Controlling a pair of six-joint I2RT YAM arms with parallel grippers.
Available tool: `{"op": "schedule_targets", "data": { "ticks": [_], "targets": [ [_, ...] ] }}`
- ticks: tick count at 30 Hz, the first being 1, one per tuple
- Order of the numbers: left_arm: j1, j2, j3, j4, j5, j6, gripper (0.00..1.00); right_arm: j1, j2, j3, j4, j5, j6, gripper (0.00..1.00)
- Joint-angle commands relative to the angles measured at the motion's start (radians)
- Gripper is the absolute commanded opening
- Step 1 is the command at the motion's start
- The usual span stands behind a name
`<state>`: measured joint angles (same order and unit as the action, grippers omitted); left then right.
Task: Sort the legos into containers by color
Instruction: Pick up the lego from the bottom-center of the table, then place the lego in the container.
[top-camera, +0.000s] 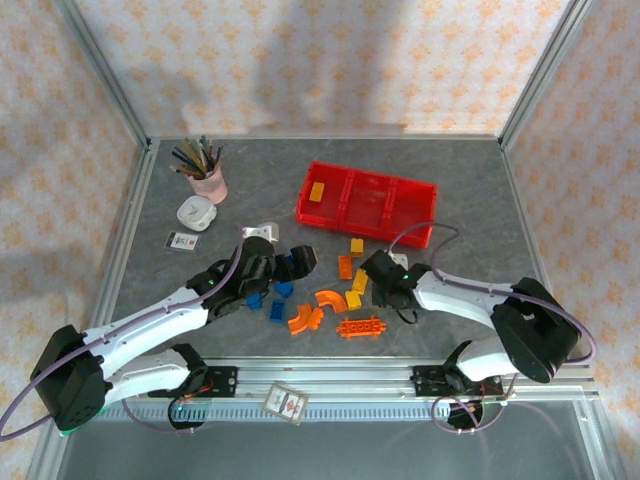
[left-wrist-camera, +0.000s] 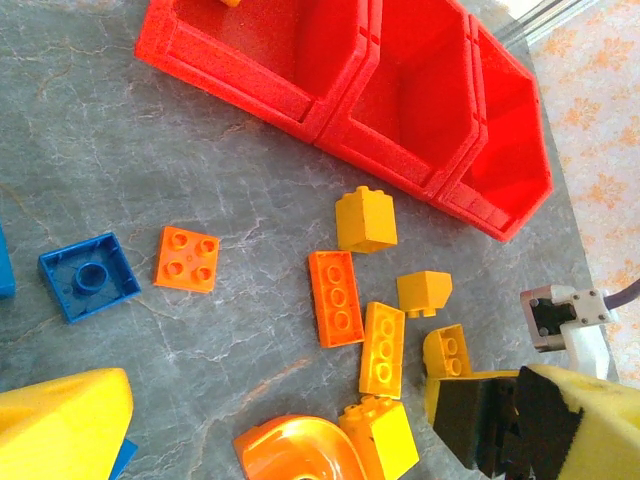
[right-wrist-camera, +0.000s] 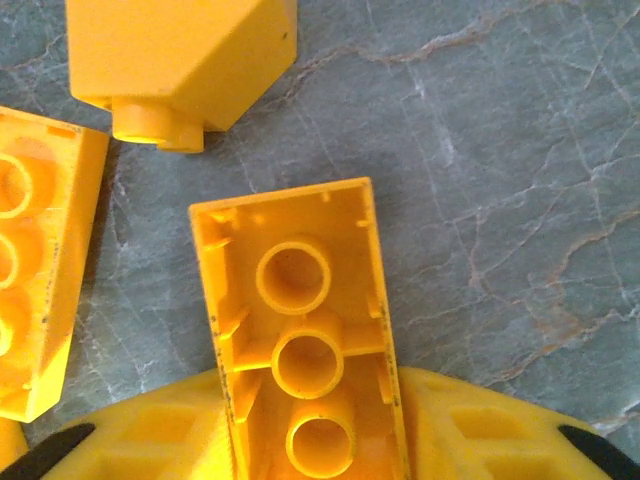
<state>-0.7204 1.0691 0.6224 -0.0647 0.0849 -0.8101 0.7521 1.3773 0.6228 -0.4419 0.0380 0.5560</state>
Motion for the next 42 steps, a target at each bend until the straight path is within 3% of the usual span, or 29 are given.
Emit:
{"op": "schedule_targets", "data": {
  "ticks": [1,8,16,20,27,34,42],
  "targets": [
    [-0.007,-0.015,0.029,-0.026,-0.028,0.023,0.99,0.001,-0.005,0.032,0.060,0.009,-0.036,0.36],
    [-0.005,-0.068,0.014,-0.030,-0.060,0.026,0.99,0.001,-0.090,0.055,0.002,0.020,-0.054,0.30],
    [0.010,-0.124,0.072,-0.108,-0.120,0.064,0.99,0.000,-0.105,0.213,-0.034,0.002,-0.106,0.31],
    [0.062,-0.117,0.108,-0.132,-0.134,0.092,0.99,0.001,0.021,0.358,0.023,0.035,-0.146,0.31],
    [0.211,-0.082,0.106,-0.082,-0.041,0.105,0.99,-0.032,0.331,0.697,0.072,0.090,-0.223,0.30],
    [0.271,-0.026,0.126,-0.065,-0.003,0.129,0.99,-0.119,0.590,0.956,0.078,0.103,-0.261,0.30],
    [0.279,0.007,0.141,-0.048,0.017,0.136,0.99,-0.134,0.756,1.194,-0.017,0.139,-0.314,0.48]
  ]
}}
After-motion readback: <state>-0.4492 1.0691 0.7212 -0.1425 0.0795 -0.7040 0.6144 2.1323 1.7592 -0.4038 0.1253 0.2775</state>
